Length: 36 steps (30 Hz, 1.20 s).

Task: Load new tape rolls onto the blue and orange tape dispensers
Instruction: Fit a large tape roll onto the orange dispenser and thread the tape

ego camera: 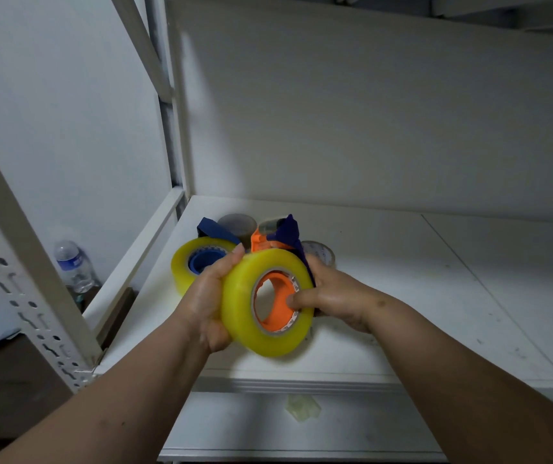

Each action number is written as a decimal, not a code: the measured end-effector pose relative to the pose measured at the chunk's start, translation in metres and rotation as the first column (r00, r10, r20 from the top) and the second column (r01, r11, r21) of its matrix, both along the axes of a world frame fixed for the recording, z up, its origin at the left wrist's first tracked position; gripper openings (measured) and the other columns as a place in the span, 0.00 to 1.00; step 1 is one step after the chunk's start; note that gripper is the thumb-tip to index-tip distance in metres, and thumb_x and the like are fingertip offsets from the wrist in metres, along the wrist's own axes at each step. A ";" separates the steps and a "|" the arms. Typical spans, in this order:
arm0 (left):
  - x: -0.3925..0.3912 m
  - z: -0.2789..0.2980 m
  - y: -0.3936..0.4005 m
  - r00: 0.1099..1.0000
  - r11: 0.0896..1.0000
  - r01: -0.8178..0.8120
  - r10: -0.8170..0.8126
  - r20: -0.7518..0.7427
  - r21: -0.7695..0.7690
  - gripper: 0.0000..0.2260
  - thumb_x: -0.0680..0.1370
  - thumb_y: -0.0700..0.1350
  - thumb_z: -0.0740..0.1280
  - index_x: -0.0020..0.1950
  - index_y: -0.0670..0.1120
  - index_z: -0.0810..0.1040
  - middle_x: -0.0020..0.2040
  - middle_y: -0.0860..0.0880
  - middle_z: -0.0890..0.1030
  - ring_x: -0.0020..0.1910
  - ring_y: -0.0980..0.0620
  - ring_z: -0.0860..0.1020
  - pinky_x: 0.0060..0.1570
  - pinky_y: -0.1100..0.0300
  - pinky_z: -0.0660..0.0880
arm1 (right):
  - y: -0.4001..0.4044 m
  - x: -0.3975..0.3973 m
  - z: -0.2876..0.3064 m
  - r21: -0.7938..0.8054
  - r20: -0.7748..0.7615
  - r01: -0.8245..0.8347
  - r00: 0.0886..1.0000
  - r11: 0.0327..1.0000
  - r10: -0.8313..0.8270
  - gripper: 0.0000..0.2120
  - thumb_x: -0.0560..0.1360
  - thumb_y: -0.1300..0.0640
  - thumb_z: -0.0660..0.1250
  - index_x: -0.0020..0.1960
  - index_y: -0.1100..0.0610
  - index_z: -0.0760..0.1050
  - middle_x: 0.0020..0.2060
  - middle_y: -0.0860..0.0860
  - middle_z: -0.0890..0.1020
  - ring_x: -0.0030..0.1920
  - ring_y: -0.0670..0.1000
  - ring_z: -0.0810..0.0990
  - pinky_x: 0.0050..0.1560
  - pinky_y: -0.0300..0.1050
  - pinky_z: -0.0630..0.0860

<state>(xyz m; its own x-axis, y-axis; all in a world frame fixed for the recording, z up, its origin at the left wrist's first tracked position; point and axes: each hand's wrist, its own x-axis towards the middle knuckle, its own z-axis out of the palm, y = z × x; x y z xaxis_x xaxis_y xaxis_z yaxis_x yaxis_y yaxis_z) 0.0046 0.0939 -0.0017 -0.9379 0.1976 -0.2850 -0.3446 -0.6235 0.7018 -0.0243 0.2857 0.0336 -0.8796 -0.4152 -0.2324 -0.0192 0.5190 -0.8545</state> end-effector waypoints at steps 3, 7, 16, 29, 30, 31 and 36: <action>0.002 -0.004 0.003 0.996 1.000 -0.029 0.028 0.081 0.008 0.20 0.71 0.60 0.69 0.46 0.44 0.88 0.45 0.41 0.87 0.40 0.41 0.86 0.40 0.44 0.81 | 0.000 0.002 -0.005 0.102 -0.044 -0.006 0.999 0.995 0.010 0.32 0.68 0.54 0.75 0.66 0.50 0.63 0.58 0.53 0.78 0.56 0.55 0.79 0.57 0.57 0.77; 0.002 -0.004 0.007 0.981 0.998 -0.025 0.034 0.189 -0.050 0.27 0.74 0.66 0.64 0.52 0.44 0.87 0.54 0.39 0.85 0.49 0.38 0.85 0.47 0.40 0.80 | -0.004 0.001 -0.010 0.245 -0.105 0.041 0.994 0.969 -0.015 0.31 0.67 0.52 0.75 0.64 0.52 0.63 0.55 0.52 0.78 0.52 0.53 0.79 0.54 0.54 0.79; 0.006 -0.002 0.013 0.964 0.932 0.079 0.019 0.266 -0.354 0.22 0.74 0.65 0.66 0.54 0.49 0.84 0.46 0.43 0.88 0.40 0.44 0.87 0.32 0.51 0.82 | 0.001 -0.020 -0.013 0.439 -0.152 0.099 0.988 0.893 -0.034 0.32 0.63 0.49 0.70 0.65 0.50 0.66 0.51 0.52 0.79 0.46 0.50 0.78 0.47 0.49 0.80; -0.005 0.012 0.019 0.953 0.377 0.295 -0.176 0.245 -0.878 0.21 0.78 0.50 0.67 0.70 0.49 0.67 0.57 0.43 0.78 0.45 0.42 0.84 0.36 0.51 0.83 | 0.003 -0.051 -0.029 0.589 -0.247 0.168 0.969 0.791 -0.022 0.19 0.66 0.49 0.69 0.54 0.54 0.73 0.48 0.54 0.79 0.46 0.53 0.77 0.42 0.43 0.76; -0.008 0.012 0.020 0.951 0.368 0.299 -0.194 0.241 -0.881 0.20 0.78 0.49 0.66 0.69 0.50 0.67 0.55 0.43 0.79 0.43 0.42 0.85 0.36 0.52 0.83 | 0.004 -0.054 -0.031 0.592 -0.255 0.172 0.967 0.788 -0.020 0.16 0.66 0.49 0.69 0.51 0.53 0.73 0.45 0.52 0.79 0.44 0.52 0.77 0.38 0.42 0.74; -0.010 0.012 0.020 0.951 0.381 0.295 -0.205 0.231 -0.876 0.17 0.78 0.48 0.66 0.65 0.52 0.67 0.53 0.43 0.80 0.42 0.41 0.86 0.36 0.52 0.84 | 0.005 -0.057 -0.032 0.595 -0.266 0.184 0.964 0.783 -0.024 0.14 0.66 0.49 0.69 0.48 0.53 0.73 0.40 0.51 0.77 0.41 0.51 0.76 0.34 0.41 0.71; -0.025 0.005 0.025 0.965 0.484 0.238 -0.217 0.148 -0.842 0.15 0.77 0.41 0.67 0.60 0.55 0.69 0.52 0.45 0.82 0.45 0.44 0.85 0.41 0.51 0.84 | 0.014 -0.076 -0.038 0.586 -0.327 0.234 0.944 0.775 -0.038 0.09 0.67 0.51 0.68 0.41 0.52 0.69 0.32 0.47 0.71 0.34 0.48 0.72 0.28 0.39 0.65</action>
<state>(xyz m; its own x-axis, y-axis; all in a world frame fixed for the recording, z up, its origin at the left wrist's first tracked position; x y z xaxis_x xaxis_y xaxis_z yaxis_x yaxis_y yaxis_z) -0.0207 0.1187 0.0028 -0.8897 0.0577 -0.4529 -0.4027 0.3684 0.8379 -0.1004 0.2993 -0.0039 -0.9816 -0.1419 -0.1279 -0.0941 0.9418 -0.3227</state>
